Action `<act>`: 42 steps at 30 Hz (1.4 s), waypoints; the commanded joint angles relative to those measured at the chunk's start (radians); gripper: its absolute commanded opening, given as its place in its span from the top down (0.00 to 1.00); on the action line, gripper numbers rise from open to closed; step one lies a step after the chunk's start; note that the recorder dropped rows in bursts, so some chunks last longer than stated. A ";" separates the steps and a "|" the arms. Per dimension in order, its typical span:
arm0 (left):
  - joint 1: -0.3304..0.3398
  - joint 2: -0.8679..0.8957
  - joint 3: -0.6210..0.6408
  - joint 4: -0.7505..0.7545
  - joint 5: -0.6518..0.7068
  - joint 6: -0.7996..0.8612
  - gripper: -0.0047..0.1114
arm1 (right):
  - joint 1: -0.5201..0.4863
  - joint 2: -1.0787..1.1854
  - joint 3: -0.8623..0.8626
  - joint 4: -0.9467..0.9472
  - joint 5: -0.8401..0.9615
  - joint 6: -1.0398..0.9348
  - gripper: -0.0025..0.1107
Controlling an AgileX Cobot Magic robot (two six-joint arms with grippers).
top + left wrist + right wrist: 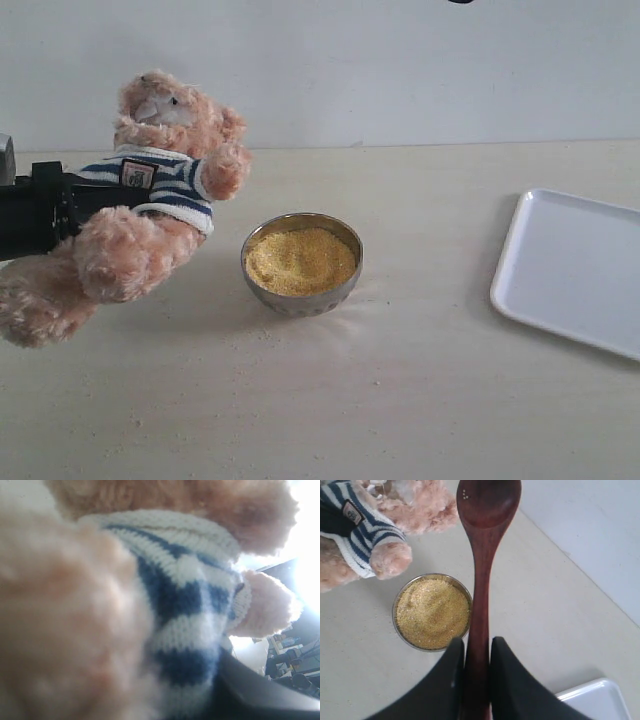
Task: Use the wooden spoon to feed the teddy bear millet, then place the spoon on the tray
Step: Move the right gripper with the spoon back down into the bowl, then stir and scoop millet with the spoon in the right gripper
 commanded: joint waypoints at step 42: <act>0.000 -0.001 -0.005 -0.013 0.032 -0.006 0.92 | 0.155 0.214 0.484 -0.331 -0.420 0.094 0.98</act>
